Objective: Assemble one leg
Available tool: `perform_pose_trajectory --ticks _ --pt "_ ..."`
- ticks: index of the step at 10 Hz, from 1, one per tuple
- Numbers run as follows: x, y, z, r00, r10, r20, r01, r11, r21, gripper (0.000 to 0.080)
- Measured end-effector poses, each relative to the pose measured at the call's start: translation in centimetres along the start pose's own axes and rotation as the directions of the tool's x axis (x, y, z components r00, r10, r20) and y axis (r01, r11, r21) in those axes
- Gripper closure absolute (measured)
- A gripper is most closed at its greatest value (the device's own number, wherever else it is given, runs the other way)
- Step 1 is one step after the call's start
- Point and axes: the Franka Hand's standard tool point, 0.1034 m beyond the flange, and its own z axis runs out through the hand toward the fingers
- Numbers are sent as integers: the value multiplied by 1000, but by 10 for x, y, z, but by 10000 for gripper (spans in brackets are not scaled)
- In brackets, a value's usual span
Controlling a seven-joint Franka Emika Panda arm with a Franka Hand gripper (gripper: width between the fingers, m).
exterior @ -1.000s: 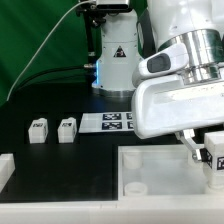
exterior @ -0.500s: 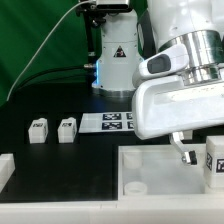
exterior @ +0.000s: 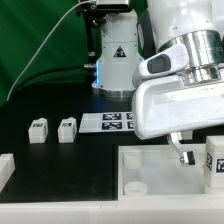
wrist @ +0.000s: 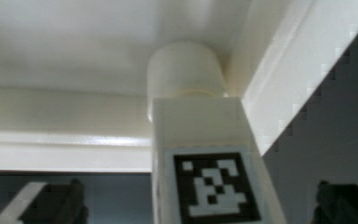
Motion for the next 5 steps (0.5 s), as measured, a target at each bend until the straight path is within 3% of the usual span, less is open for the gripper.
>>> perform_pose_trajectory --ticks 3,4,5 --pt "13 2 -11 999 12 53 -12 1000 2 150" --pt "18 1 -11 993 12 121 -14 1000 12 150" --pt "30 3 -13 994 13 110 -14 1000 11 150"
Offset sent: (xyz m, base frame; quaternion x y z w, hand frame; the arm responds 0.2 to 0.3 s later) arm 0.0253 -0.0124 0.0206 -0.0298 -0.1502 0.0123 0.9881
